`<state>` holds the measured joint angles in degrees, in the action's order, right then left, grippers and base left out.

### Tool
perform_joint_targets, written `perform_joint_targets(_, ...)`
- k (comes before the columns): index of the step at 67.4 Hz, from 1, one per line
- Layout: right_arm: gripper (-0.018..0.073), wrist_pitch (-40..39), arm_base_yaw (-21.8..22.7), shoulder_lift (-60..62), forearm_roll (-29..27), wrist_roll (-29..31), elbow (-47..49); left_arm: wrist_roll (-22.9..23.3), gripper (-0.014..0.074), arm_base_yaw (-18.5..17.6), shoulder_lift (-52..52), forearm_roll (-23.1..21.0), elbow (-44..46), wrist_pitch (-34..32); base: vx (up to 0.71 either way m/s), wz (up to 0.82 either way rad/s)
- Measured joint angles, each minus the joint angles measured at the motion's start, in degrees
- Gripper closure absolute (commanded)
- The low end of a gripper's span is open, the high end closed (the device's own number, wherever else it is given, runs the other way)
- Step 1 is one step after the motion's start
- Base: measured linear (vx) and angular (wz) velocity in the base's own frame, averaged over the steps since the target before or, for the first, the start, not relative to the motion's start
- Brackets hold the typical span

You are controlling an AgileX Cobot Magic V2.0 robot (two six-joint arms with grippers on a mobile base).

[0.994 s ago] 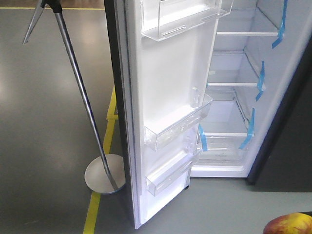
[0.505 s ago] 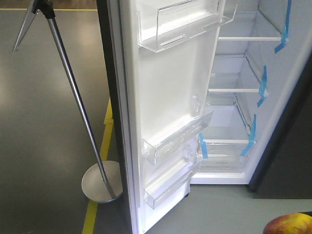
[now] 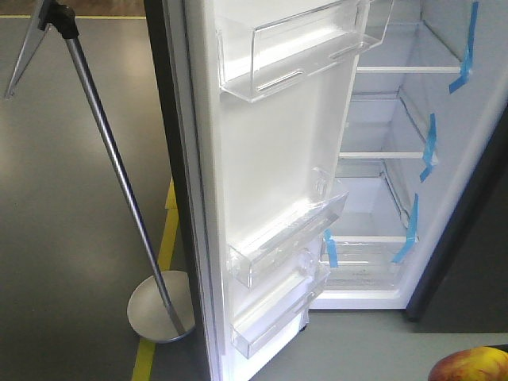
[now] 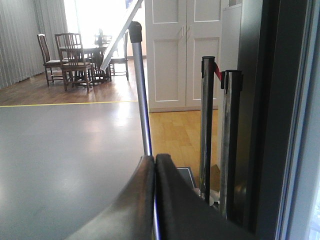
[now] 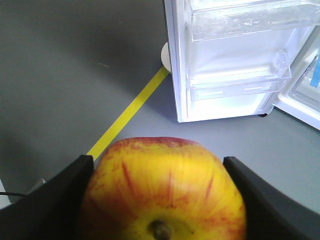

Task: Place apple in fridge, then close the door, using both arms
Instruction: 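Approach the upper clear door bin with the apple held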

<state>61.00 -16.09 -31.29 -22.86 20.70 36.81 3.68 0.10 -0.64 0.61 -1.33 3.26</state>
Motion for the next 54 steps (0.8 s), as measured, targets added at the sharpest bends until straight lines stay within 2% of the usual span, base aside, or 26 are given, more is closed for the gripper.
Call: perform_joint_targets(54, 0.0409, 0.0, 0.0, 0.0, 0.0, 0.0, 0.0, 0.0, 0.0603, 0.0, 0.0, 0.0, 0.0, 0.0, 0.07, -0.02)
